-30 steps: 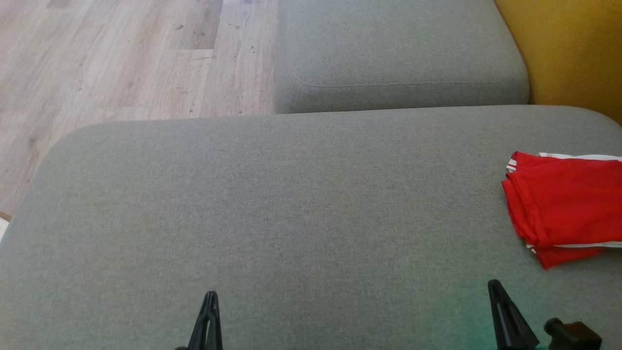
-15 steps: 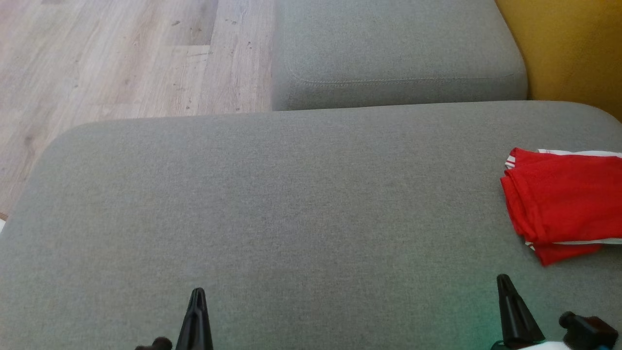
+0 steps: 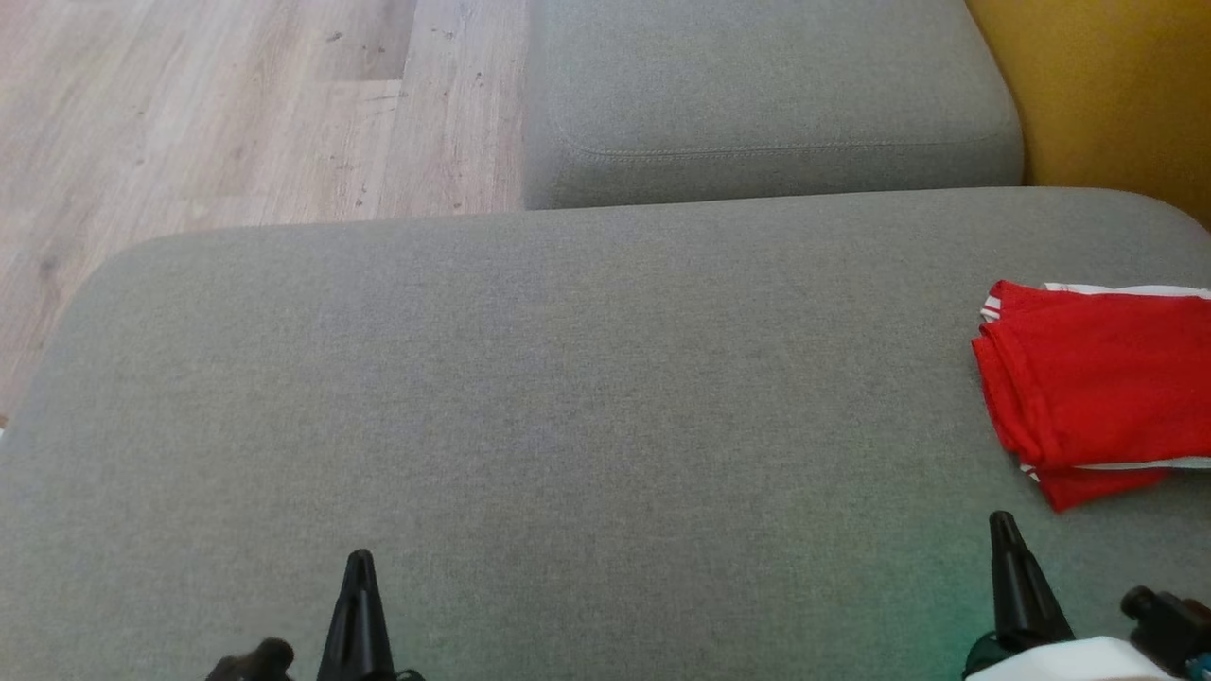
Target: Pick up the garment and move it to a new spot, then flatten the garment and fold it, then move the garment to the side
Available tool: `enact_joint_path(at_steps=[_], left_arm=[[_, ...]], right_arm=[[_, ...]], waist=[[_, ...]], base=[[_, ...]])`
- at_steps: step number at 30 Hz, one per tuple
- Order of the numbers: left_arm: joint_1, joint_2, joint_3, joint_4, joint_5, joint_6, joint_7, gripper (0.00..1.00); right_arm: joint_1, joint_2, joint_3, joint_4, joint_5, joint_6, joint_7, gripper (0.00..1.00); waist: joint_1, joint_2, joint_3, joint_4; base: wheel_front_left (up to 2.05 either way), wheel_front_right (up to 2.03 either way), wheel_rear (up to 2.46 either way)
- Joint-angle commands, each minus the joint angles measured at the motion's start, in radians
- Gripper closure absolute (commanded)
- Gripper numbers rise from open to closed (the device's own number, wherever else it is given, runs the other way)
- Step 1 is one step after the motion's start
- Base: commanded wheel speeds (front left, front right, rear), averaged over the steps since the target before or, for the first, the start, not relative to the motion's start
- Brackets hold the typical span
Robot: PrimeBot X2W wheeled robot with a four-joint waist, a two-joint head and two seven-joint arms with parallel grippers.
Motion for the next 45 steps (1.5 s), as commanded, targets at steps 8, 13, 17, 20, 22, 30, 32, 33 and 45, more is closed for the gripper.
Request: enact_joint_path(at_steps=[8, 13, 17, 20, 22, 30, 32, 33, 45], left_arm=[[-0.068, 0.012, 0.046, -0.016, -0.107, -0.024, 0.022, 1.00], [-0.080, 0.013, 0.061, -0.010, -0.168, -0.037, 0.034, 1.00], [-0.091, 0.014, 0.073, -0.004, -0.216, -0.047, 0.044, 1.00], [-0.099, 0.015, 0.082, 0.000, -0.253, -0.054, 0.052, 1.00], [-0.104, 0.015, 0.088, 0.003, -0.277, -0.059, 0.057, 1.00], [-0.125, 0.016, 0.114, 0.014, -0.373, -0.080, 0.079, 1.00], [-0.130, 0.016, 0.120, 0.017, -0.397, -0.085, 0.084, 1.00], [-0.133, 0.016, 0.123, 0.019, -0.409, -0.087, 0.087, 1.00], [-0.165, 0.017, 0.163, 0.036, -0.552, -0.117, 0.120, 1.00]], right_arm=[[-0.072, -0.001, -0.012, -0.021, 0.104, 0.002, 0.025, 1.00], [-0.085, 0.000, -0.018, -0.018, 0.162, 0.003, 0.038, 1.00], [-0.096, 0.001, -0.024, -0.015, 0.208, 0.003, 0.048, 1.00], [-0.104, 0.002, -0.028, -0.014, 0.242, 0.003, 0.057, 1.00], [-0.109, 0.002, -0.031, -0.012, 0.265, 0.003, 0.062, 1.00], [-0.131, 0.005, -0.043, -0.008, 0.357, 0.004, 0.084, 1.00], [-0.136, 0.005, -0.046, -0.006, 0.379, 0.004, 0.090, 1.00], [-0.139, 0.006, -0.047, -0.006, 0.391, 0.004, 0.092, 1.00], [-0.171, 0.011, -0.066, 0.001, 0.527, 0.004, 0.126, 1.00]], waist=[[-0.0001, 0.0000, 0.006, -0.004], [-0.0001, 0.0000, 0.010, -0.006], [-0.0001, 0.0000, 0.013, -0.008], [-0.0001, 0.0000, 0.015, -0.010], [-0.0001, 0.0000, 0.016, -0.011], [-0.0001, 0.0000, 0.022, -0.015], [-0.0001, 0.0000, 0.024, -0.016], [-0.0001, 0.0000, 0.024, -0.016], [-0.0001, 0.0000, 0.033, -0.022]], base=[[0.00, 0.00, 0.00], [0.00, 0.00, 0.00], [0.00, 0.00, 0.00], [0.00, 0.00, 0.00], [0.00, 0.00, 0.00], [0.00, 0.00, 0.00], [0.00, 0.00, 0.00], [0.00, 0.00, 0.00], [0.00, 0.00, 0.00]])
